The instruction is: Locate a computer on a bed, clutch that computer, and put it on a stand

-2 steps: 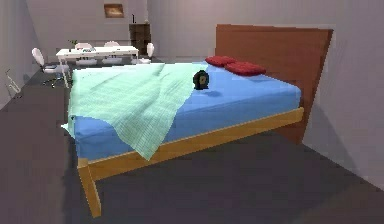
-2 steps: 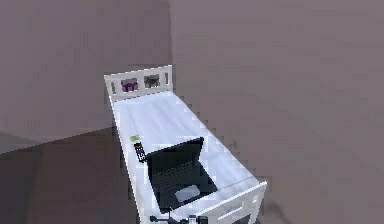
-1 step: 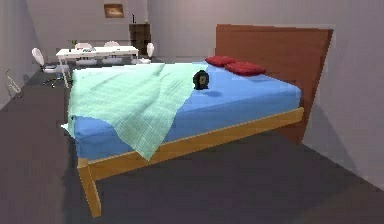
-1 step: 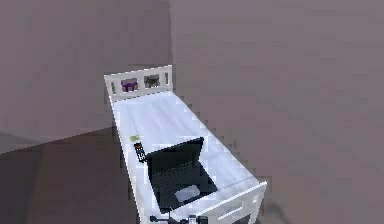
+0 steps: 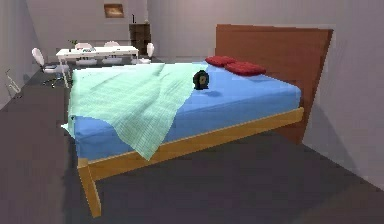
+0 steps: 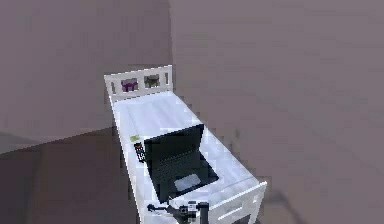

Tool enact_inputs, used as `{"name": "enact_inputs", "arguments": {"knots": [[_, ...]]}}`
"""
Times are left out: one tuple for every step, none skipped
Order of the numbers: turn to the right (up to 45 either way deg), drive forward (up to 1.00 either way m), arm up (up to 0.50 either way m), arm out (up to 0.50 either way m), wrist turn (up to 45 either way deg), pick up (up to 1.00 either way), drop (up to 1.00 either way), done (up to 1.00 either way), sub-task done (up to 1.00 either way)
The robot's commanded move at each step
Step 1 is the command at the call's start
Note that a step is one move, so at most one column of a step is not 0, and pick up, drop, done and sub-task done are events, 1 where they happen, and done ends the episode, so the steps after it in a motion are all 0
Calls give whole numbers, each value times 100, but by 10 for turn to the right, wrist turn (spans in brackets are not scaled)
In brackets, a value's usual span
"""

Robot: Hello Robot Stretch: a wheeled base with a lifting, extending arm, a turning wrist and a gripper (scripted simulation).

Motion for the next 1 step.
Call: {"name": "enact_inputs", "arguments": {"knots": [[0, 0, 50, 0, 0, 0, 0, 0, 0]]}}
